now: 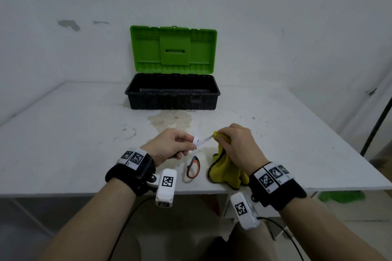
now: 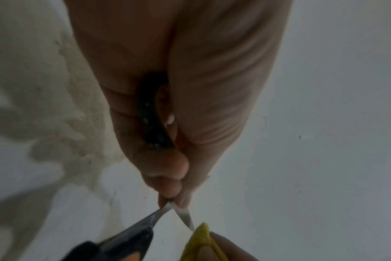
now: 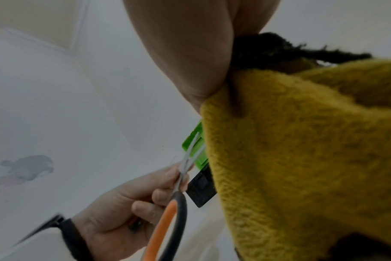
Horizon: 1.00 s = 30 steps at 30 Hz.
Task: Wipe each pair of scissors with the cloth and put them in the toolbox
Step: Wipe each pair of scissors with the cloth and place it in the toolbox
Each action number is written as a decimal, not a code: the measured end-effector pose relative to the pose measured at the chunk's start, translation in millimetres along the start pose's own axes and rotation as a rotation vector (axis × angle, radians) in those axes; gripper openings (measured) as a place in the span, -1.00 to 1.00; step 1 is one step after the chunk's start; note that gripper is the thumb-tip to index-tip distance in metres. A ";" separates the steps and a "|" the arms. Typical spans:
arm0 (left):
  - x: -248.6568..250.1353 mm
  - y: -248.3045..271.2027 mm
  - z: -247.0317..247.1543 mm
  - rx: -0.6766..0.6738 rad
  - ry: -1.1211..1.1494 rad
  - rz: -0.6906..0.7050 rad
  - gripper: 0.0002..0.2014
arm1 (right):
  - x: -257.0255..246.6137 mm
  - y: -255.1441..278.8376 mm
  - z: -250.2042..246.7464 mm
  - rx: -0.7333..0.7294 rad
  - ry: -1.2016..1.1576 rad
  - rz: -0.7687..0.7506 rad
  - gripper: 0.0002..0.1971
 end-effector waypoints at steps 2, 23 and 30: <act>-0.9 -1.0 -5.6 -0.003 -0.003 -0.023 -0.78 | -8.8 5.5 -4.6 -0.003 -0.029 -0.104 -0.83; 13.4 -0.7 0.6 -0.105 -0.064 0.049 -0.94 | -31.5 -3.7 -6.6 0.092 -0.125 -0.204 -0.89; 15.1 -1.1 4.6 -0.087 -0.064 0.115 -0.93 | -36.6 3.7 -4.8 -0.006 -0.065 -0.192 -0.89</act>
Point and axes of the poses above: each hand's wrist, its own y-axis away from the middle knuckle, its own z-axis out of the palm, x = y × z, the point moved 3 cm from there along -y, towards the middle knuckle, and after that the axes turned 12 degrees about z, right-handed, at the moved point
